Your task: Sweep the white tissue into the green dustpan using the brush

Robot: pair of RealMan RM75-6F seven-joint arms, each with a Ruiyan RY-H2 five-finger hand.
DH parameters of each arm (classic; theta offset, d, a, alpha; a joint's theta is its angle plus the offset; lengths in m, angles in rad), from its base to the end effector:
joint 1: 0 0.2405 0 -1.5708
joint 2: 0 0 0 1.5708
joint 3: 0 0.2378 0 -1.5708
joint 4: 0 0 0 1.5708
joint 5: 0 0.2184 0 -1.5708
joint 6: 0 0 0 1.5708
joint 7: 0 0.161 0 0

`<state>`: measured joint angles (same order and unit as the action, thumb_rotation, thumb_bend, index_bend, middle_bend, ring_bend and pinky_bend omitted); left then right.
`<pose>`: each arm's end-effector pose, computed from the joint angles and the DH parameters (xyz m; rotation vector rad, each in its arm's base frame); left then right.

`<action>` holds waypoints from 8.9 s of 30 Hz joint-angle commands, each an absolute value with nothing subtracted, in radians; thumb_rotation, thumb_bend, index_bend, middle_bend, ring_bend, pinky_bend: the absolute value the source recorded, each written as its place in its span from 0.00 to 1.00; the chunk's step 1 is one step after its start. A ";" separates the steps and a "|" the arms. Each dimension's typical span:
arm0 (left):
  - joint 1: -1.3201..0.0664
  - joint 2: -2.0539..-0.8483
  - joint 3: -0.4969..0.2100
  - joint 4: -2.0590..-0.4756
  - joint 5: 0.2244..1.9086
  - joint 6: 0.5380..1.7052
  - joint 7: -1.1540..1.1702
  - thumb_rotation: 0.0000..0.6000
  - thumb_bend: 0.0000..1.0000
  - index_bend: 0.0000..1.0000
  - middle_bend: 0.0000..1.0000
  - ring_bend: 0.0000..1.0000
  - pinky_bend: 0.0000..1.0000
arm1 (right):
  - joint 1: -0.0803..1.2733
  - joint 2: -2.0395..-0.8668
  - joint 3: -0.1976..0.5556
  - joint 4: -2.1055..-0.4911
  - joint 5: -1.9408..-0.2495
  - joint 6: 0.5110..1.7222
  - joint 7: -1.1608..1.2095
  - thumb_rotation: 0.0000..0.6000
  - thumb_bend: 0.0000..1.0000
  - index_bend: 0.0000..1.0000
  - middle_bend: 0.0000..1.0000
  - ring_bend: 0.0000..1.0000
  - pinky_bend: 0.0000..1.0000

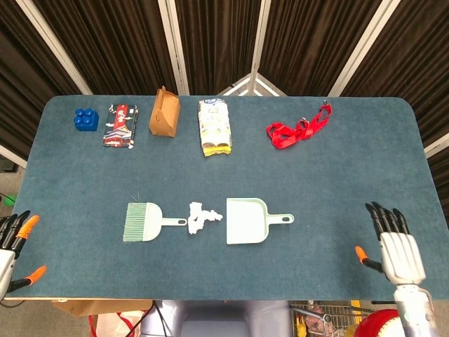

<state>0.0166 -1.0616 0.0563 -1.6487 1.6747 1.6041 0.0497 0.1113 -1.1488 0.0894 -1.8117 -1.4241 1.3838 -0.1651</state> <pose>-0.2882 0.1431 0.1483 -1.4859 -0.8434 -0.8809 -0.2568 -0.2077 0.1114 1.3954 -1.0235 0.9103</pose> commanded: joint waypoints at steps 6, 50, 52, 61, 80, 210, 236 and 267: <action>0.013 -1.062 0.054 -1.656 1.668 1.594 0.059 1.00 0.00 0.00 0.00 0.00 0.05 | 0.280 -1.280 0.161 -1.836 -1.237 1.197 -0.388 1.00 0.31 0.19 0.80 0.80 0.78; -0.006 -1.052 0.057 -1.704 1.626 1.524 0.086 1.00 0.00 0.00 0.00 0.00 0.05 | 0.476 -1.657 0.193 -1.555 -0.996 1.175 -0.567 1.00 0.50 0.53 0.85 0.84 0.80; -0.015 -1.045 0.053 -1.723 1.614 1.506 0.093 1.00 0.00 0.00 0.00 0.00 0.07 | 0.478 -1.649 0.192 -1.559 -1.002 1.176 -0.566 1.00 0.50 0.53 0.85 0.84 0.80; -0.126 -1.052 -0.040 -1.780 1.493 1.367 0.218 1.00 0.00 0.00 0.00 0.01 0.11 | 0.480 -1.623 0.174 -1.583 -1.032 1.191 -0.567 1.00 0.50 0.53 0.85 0.84 0.80; -0.450 -1.328 -0.218 -1.780 1.062 1.127 0.625 1.00 0.24 0.32 0.79 0.84 0.91 | 0.488 -1.621 0.172 -1.590 -1.016 1.210 -0.580 1.00 0.50 0.53 0.85 0.84 0.80; -0.868 -2.125 -0.512 -1.559 0.858 1.269 0.404 1.00 0.60 0.79 1.00 1.00 1.00 | 0.504 -1.651 0.128 -1.544 -1.097 1.324 -0.847 1.00 0.52 0.54 0.85 0.84 0.80; -0.719 -1.926 -0.390 -1.896 0.787 1.304 0.406 1.00 0.61 0.79 1.00 1.00 1.00 | 0.490 -1.660 0.116 -1.569 -1.099 1.327 -0.875 1.00 0.52 0.54 0.85 0.84 0.80; -0.748 -1.954 -0.445 -1.960 0.632 1.413 0.519 1.00 0.62 0.79 1.00 1.00 1.00 | 0.512 -1.699 0.148 -1.529 -1.071 1.314 -0.895 1.00 0.52 0.54 0.85 0.84 0.80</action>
<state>-0.7461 -1.9507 -0.4434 -1.9579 0.6365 1.4091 0.5155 0.5117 -1.6984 0.1480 -1.5287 -1.0710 1.3141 -0.8943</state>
